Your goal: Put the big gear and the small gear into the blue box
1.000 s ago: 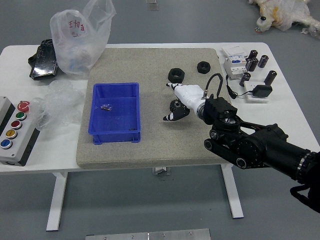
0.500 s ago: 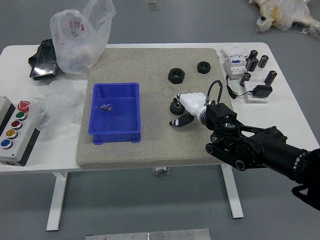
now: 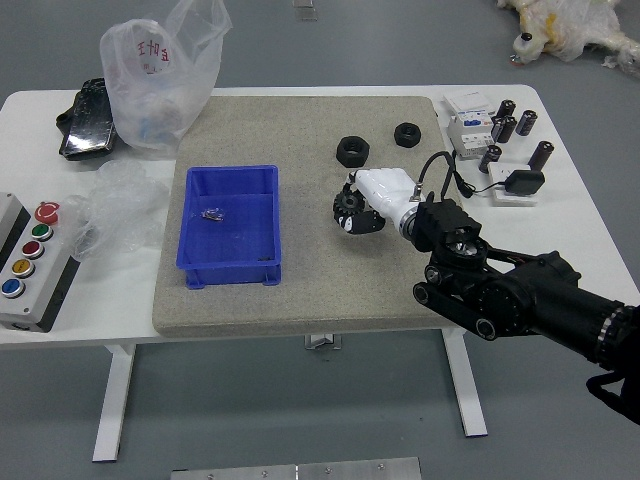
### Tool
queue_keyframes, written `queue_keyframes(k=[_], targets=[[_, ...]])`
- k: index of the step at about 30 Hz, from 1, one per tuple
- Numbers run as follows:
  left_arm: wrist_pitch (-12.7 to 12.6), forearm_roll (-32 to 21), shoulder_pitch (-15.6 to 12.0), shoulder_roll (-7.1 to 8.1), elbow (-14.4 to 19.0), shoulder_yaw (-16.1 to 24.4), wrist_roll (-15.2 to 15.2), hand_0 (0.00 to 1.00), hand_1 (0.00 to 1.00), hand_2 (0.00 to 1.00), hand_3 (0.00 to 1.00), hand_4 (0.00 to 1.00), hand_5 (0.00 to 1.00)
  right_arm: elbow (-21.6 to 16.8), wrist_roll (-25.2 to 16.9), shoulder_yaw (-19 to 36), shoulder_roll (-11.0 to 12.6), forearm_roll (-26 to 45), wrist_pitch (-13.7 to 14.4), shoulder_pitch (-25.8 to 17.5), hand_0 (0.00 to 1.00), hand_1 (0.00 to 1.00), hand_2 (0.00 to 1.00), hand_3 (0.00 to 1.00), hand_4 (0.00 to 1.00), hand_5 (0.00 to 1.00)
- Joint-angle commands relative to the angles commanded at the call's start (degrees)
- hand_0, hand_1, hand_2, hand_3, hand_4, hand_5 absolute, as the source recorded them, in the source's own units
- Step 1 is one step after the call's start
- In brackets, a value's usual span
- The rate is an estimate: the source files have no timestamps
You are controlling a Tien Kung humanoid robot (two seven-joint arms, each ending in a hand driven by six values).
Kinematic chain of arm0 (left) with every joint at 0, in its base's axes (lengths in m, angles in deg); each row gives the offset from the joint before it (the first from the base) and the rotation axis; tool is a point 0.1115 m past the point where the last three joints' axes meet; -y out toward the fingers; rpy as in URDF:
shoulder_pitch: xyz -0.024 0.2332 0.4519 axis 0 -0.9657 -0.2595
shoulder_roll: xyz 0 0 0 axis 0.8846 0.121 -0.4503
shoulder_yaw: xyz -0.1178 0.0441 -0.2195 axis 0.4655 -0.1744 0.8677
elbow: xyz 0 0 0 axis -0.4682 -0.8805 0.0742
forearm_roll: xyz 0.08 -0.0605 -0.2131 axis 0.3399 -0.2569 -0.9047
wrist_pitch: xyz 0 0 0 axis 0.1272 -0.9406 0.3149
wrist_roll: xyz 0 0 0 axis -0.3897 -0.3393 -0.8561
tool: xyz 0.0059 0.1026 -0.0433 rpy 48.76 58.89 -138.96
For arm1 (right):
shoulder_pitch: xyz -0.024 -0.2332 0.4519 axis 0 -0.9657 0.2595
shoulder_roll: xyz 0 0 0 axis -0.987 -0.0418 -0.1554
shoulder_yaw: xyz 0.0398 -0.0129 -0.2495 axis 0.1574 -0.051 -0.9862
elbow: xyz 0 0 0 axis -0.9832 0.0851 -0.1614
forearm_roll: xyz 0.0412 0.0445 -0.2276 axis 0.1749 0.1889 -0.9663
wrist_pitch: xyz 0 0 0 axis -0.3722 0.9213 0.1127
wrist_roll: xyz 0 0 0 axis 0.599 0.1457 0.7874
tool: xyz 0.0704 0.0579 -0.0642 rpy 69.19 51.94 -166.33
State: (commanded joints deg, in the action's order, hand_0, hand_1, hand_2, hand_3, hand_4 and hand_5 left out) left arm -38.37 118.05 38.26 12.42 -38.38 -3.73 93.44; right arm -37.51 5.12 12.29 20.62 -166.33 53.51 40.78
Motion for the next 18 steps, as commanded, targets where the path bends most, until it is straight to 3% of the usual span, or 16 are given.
queue_keyframes(k=[6,10,11,16,17,18], targets=[[0.02,0.01,-0.04,-0.05,0.02,0.01,-0.01,0.714,0.605,0.595,0.674,0.695,0.497,-9.46,0.68,2.66,0.23,-5.18,0.51,-0.41,0.302,0.466,0.352,0.420,0.175,0.002],[0.06,0.01,-0.02,-0.13,0.04,0.03,0.01,0.714,0.605,0.595,0.674,0.695,0.497,-15.05,0.99,1.68,-1.73,-8.42,0.24,-0.60,0.302,0.466,0.352,0.420,0.175,0.002],[0.08,0.08,-0.04,-0.15,0.05,0.09,0.04,0.714,0.605,0.594,0.674,0.695,0.500,-16.34,0.94,1.52,-2.37,-8.97,0.21,-0.67,0.308,0.484,0.462,0.444,0.137,0.002],[0.17,0.44,-0.17,-0.18,0.08,0.42,0.22,0.714,0.605,0.594,0.674,0.695,0.500,-18.67,1.06,0.80,-4.71,-11.20,0.15,-0.54,0.308,0.484,0.462,0.444,0.137,0.002],[0.17,0.54,-0.22,-0.16,0.07,0.50,0.24,0.714,0.605,0.593,0.673,0.697,0.499,-18.61,1.33,0.41,-5.01,-12.06,0.01,-0.32,0.334,0.533,0.540,0.492,0.011,0.002],[0.18,0.65,-0.25,-0.14,0.06,0.59,0.26,0.714,0.605,0.593,0.673,0.697,0.499,-18.52,1.63,0.04,-5.24,-12.72,-0.15,-0.12,0.334,0.533,0.540,0.492,0.011,0.002]])
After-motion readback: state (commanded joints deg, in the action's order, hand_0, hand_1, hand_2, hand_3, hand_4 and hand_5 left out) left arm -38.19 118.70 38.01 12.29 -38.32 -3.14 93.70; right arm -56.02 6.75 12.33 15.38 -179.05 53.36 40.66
